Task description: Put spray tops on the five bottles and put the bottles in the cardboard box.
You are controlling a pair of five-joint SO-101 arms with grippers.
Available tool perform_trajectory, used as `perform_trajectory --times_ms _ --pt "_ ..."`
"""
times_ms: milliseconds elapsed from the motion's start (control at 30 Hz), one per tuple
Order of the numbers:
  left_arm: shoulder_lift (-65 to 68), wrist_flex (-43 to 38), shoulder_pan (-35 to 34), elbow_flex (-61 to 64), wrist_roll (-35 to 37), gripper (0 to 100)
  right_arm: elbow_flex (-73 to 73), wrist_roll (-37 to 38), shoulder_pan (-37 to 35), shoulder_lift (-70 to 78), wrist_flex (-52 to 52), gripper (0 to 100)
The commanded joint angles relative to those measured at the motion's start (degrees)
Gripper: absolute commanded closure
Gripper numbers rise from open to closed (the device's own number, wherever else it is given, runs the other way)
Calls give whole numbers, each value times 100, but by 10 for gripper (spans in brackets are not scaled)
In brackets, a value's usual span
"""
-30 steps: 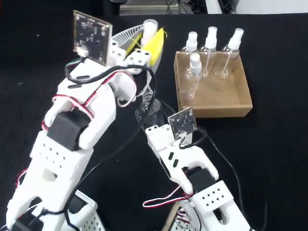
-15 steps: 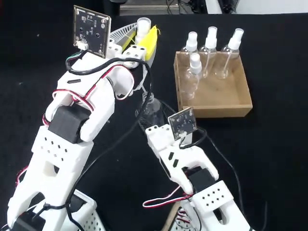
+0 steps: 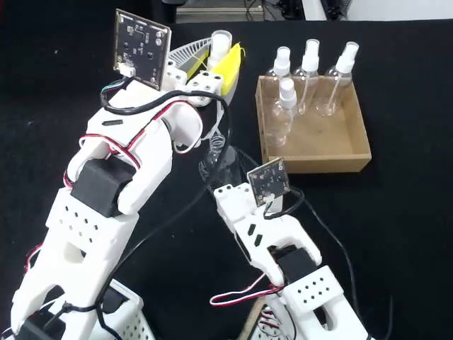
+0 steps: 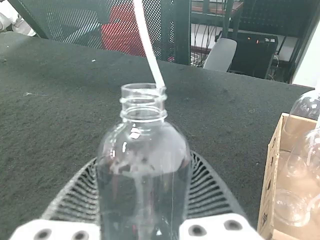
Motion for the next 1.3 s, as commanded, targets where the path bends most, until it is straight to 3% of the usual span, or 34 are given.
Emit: perform_trajectory --times_ms 0,200,1267 --pt "-35 229 22 -479 -26 967 -13 70 -44 -154 -202 988" --pt "-35 624 22 -725 -35 967 -13 70 -44 -154 -202 988" --pt "9 624 -295 -866 9 967 -22 70 -44 -154 -202 988"
